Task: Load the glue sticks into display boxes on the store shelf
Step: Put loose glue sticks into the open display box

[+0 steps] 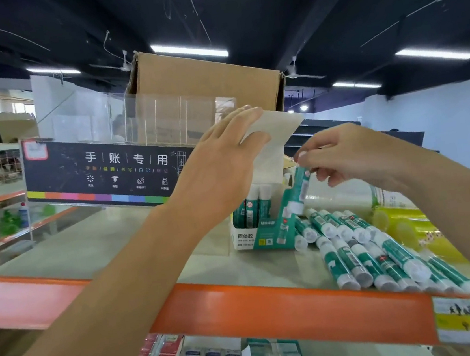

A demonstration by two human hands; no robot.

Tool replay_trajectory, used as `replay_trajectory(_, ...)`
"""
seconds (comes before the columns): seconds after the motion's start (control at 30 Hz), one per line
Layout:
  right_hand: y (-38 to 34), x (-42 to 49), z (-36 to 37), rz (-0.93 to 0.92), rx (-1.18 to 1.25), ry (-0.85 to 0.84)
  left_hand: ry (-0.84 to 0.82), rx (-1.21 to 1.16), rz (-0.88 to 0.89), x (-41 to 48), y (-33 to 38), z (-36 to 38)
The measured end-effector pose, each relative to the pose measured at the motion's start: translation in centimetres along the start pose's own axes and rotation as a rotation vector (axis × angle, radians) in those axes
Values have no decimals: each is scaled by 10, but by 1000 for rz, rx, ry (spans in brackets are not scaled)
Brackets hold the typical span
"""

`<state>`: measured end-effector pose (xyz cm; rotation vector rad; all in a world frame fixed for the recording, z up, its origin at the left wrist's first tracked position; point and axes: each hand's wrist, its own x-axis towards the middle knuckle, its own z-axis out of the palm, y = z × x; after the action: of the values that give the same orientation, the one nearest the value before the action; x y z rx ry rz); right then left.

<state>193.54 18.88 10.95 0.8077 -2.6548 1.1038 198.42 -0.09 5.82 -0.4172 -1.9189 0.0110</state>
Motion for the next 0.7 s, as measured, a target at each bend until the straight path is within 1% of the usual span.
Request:
replay_trajectory(0.07,2,6,2,-38,112,81,-3,0,-4,0,0,-1)
replay_trajectory(0.13,6,12,6,-81,152,154,-4,7,-7,0,0,-2)
replay_trajectory(0.2,8,15,10,-139,111,216,-11,8,-13,0,1,-2)
replay_trajectory(0.27,10,18,13,-191,55,239,-9,11,-11,0,1,-2)
replay_trajectory(0.4,15,24,15,-246,-138,223,-1,15,-7,0,0,-2)
replay_trajectory(0.47,16,23,16,-281,-206,178,-3,17,-14,1,0,-2)
replay_trajectory(0.57,19,21,22,-330,-253,82,0,21,-12,1,1,-2)
replay_trajectory(0.7,21,26,26,-320,-283,36,-2,28,-11,1,1,-2)
